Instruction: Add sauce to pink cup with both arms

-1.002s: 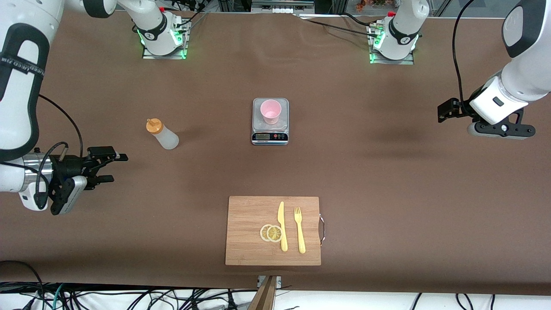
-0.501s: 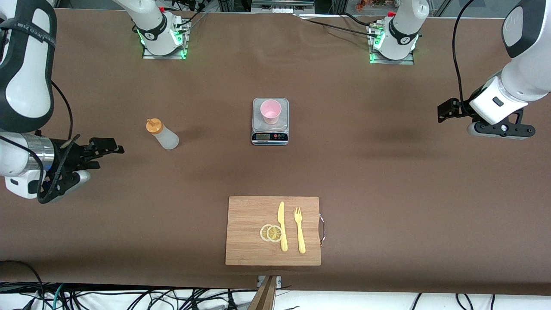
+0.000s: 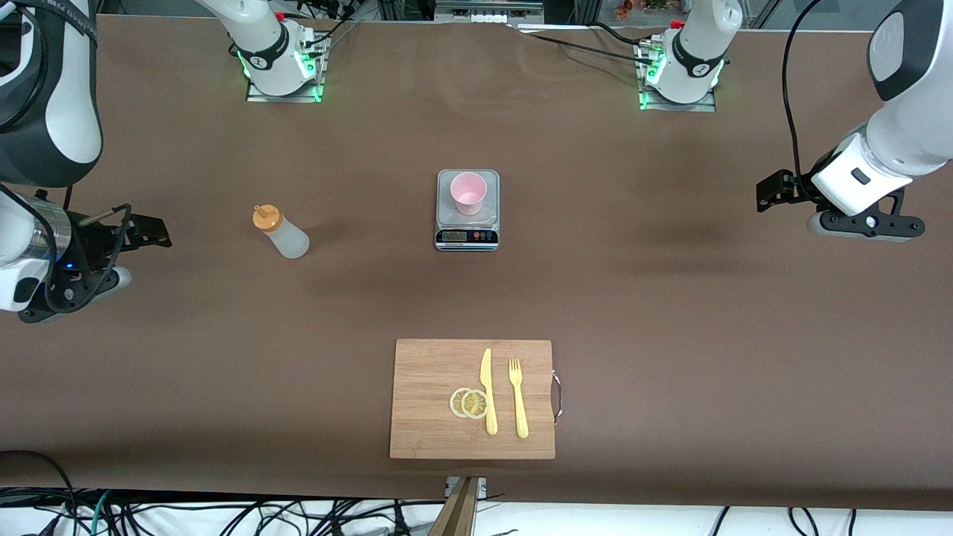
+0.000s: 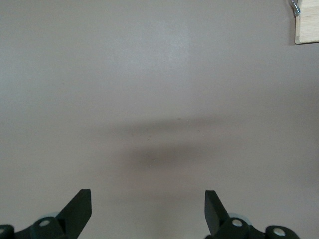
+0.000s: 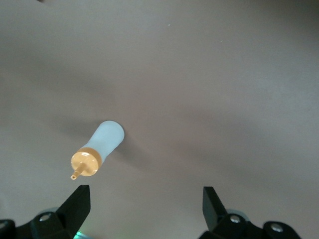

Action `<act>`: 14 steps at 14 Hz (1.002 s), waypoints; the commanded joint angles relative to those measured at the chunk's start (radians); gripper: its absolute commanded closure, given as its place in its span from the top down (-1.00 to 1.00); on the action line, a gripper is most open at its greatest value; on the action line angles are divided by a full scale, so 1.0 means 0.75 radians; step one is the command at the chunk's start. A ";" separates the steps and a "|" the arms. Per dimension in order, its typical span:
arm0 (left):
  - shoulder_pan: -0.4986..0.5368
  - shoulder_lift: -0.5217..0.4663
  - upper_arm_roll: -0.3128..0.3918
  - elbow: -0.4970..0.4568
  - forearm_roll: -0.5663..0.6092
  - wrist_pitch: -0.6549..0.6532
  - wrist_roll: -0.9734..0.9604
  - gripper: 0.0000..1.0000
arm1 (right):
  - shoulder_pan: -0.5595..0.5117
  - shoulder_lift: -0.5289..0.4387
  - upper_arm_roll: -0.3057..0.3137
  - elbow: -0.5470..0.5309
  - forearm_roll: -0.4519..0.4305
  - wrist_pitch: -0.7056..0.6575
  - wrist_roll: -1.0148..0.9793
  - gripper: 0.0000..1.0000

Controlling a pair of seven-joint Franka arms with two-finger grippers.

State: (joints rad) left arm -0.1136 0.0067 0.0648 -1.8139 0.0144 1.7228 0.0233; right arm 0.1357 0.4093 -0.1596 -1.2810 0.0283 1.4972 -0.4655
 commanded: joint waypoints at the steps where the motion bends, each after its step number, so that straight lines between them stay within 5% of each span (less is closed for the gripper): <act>1: 0.014 -0.005 -0.005 0.001 -0.023 -0.015 0.032 1.00 | -0.052 -0.136 0.039 -0.184 -0.090 0.102 0.021 1.00; 4: 0.016 -0.005 -0.005 0.001 -0.023 -0.017 0.032 1.00 | -0.083 -0.182 0.041 -0.215 -0.158 0.110 0.015 1.00; 14: 0.016 -0.003 -0.005 0.001 -0.023 -0.017 0.032 1.00 | -0.154 -0.384 0.043 -0.419 -0.099 0.190 0.184 1.00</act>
State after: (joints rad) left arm -0.1109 0.0068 0.0647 -1.8144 0.0144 1.7222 0.0234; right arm 0.0395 0.1937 -0.1516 -1.5015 -0.0605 1.6215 -0.4191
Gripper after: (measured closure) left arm 0.000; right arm 0.000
